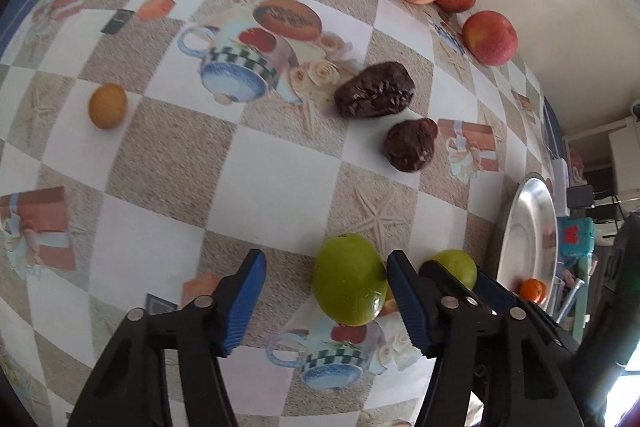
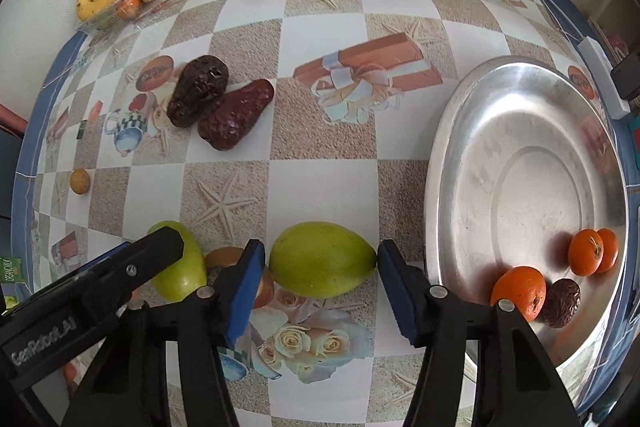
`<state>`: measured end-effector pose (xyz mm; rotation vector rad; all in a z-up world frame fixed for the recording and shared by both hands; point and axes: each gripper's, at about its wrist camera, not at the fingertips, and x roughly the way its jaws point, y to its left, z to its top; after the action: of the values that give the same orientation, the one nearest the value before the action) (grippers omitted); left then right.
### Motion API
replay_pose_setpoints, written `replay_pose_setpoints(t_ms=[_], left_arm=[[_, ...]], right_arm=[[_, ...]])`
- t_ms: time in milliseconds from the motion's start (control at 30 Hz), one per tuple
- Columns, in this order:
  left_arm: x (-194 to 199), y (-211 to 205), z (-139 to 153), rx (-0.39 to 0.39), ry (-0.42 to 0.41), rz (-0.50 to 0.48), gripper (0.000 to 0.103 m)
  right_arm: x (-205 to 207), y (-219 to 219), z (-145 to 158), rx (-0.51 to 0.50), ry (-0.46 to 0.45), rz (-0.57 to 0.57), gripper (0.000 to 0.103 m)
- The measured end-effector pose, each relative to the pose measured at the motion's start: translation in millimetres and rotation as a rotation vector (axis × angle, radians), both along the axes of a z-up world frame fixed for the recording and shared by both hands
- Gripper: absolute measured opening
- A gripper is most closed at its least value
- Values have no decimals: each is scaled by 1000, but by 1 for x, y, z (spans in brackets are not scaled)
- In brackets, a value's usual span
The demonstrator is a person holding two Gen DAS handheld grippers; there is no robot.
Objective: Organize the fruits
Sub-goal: 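Position the left tool around a green jujube while the right tool approaches another green jujube, then close the left tool on a green jujube while the right tool grasps a large green jujube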
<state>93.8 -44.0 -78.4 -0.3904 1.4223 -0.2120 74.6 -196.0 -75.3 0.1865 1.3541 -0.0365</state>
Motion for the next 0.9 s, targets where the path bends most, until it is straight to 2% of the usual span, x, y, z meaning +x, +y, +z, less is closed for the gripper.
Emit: replay_pose_setpoints(t_ms=[133,300,467,733,900], left_arm=[[0,-3,-2,-55,18,7,49],[0,-3,-7,-95,43,25,49],[0,-1,-6,-97,38,38,49],[2,24,5,-72,3,130,46],[3,27,11,-55,-18,131,47]], right_arm=[[-1,-1,-2,-2,2,2,57],[-2,0,-3,-5,2,4,57],[-2,1,-3,4,2,1,57],[0,-3,-4,14,5,-5,57],[-1,-3,-3,12,6,-5,57]])
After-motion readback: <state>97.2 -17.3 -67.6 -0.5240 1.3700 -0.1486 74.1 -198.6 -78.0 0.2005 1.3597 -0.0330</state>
